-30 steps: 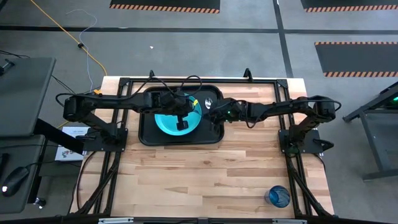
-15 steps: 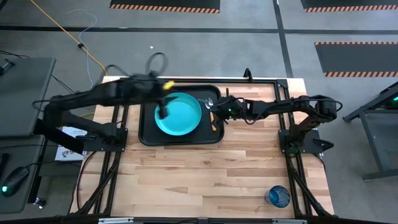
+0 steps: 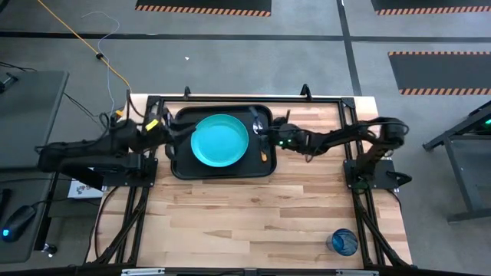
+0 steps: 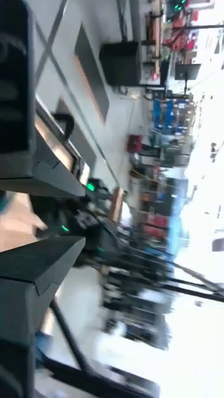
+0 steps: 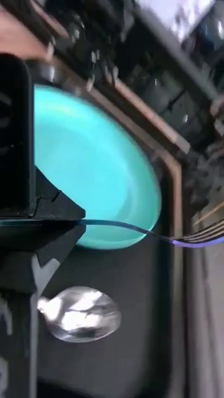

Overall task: Pick and place plate/cup/fork/spoon on tray
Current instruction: Put the blue fork on the black serving tray between the blue plate and yellow spoon

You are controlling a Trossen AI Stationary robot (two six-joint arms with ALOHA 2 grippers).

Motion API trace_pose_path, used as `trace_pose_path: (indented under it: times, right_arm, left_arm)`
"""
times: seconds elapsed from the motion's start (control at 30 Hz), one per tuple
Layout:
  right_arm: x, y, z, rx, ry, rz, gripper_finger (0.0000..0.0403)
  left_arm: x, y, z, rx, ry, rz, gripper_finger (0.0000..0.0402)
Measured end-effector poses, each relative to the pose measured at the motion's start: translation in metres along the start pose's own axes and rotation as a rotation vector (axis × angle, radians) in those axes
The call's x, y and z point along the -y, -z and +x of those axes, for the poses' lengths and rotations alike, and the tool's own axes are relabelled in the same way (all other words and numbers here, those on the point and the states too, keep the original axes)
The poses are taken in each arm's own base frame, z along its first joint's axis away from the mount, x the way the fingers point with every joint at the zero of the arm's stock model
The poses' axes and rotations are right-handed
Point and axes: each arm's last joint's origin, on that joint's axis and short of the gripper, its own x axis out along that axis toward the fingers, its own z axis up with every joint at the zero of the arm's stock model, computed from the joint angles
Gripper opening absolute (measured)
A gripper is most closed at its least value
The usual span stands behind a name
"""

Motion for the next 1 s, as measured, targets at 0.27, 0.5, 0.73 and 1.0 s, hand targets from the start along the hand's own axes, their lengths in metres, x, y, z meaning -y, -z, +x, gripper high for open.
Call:
trace_pose_path:
  times: [0.27, 0.5, 0.73, 1.0]
  right_arm:
    - [0.011, 0.031, 0.036, -0.109, 0.059, 0.183, 0.0000]
    - [0.000, 0.033, 0.044, -0.095, 0.059, 0.246, 0.0000]
    - [0.006, 0.037, 0.044, -0.071, 0.161, 0.262, 0.0000]
    - [0.011, 0.040, 0.043, -0.074, 0.235, 0.168, 0.0000]
  left_arm:
    - [-0.002, 0.020, -0.012, 0.081, 0.095, -0.154, 0.0101]
    - [0.001, 0.018, -0.013, 0.086, 0.161, -0.171, 0.0101]
    - [0.003, 0.018, -0.013, 0.085, 0.177, -0.174, 0.0101]
    - [0.003, 0.018, -0.013, 0.085, 0.179, -0.175, 0.0101]
